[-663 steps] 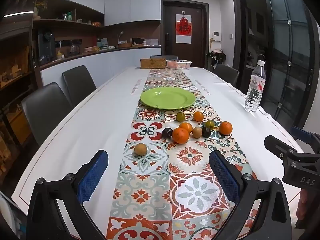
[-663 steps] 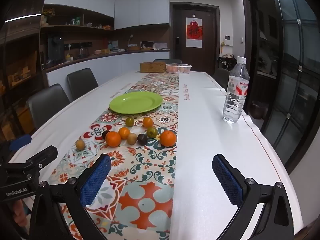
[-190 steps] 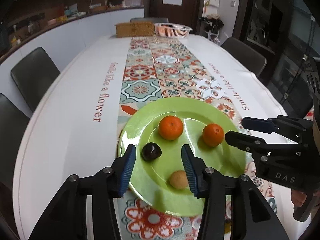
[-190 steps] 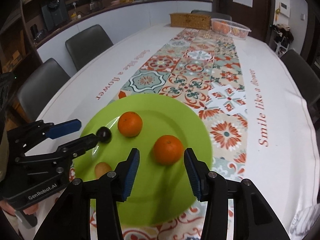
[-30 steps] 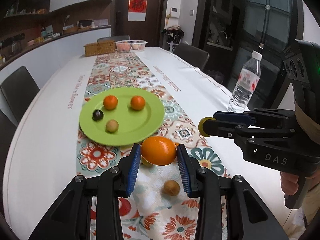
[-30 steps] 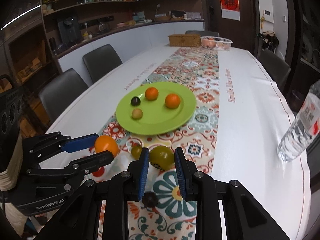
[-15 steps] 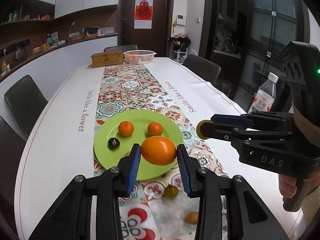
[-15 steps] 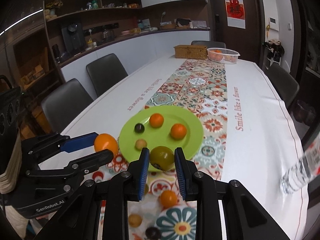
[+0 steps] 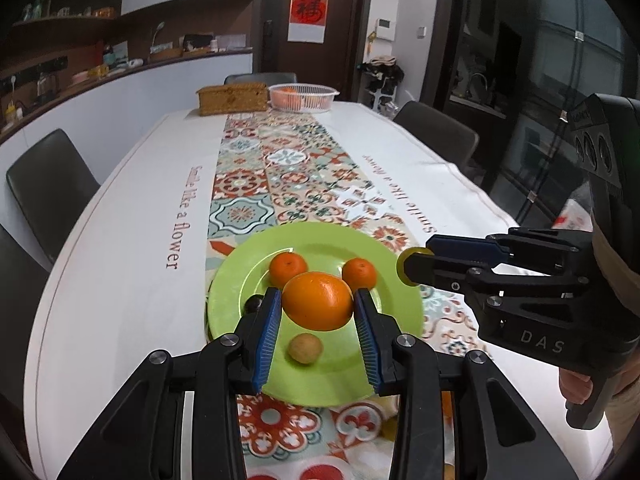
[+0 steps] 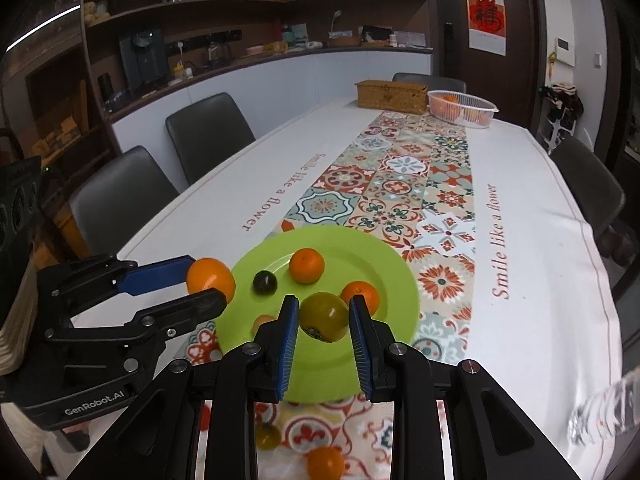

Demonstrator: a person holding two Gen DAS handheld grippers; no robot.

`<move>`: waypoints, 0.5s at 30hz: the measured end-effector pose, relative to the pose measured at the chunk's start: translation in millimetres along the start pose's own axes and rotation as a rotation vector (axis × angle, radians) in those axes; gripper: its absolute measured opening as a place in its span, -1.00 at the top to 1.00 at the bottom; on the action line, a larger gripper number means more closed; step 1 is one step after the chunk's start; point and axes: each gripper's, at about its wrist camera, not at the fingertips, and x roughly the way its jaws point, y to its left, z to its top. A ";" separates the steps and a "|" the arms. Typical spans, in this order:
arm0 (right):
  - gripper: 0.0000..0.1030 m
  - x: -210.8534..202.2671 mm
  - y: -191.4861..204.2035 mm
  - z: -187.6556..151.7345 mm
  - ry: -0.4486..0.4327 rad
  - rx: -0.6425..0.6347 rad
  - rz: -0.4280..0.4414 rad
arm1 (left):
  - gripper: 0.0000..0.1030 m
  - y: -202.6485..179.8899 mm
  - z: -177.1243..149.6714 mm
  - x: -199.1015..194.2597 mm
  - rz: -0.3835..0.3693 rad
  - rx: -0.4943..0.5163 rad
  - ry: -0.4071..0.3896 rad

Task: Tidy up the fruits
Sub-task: 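Carry the orange and tomato over the green plate and open both tools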

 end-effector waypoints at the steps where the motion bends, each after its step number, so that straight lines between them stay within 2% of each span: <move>1: 0.47 7.0 -0.2 1.9 0.006 -0.003 0.004 | 0.29 2.9 -0.1 4.8 0.001 -0.005 0.007; 9: 0.47 52.5 2.1 10.0 0.052 -0.019 0.018 | 0.29 24.1 -2.5 39.5 0.002 -0.039 0.065; 15: 0.47 71.8 2.5 7.7 0.079 -0.019 0.022 | 0.29 31.2 -5.8 51.1 0.002 -0.056 0.081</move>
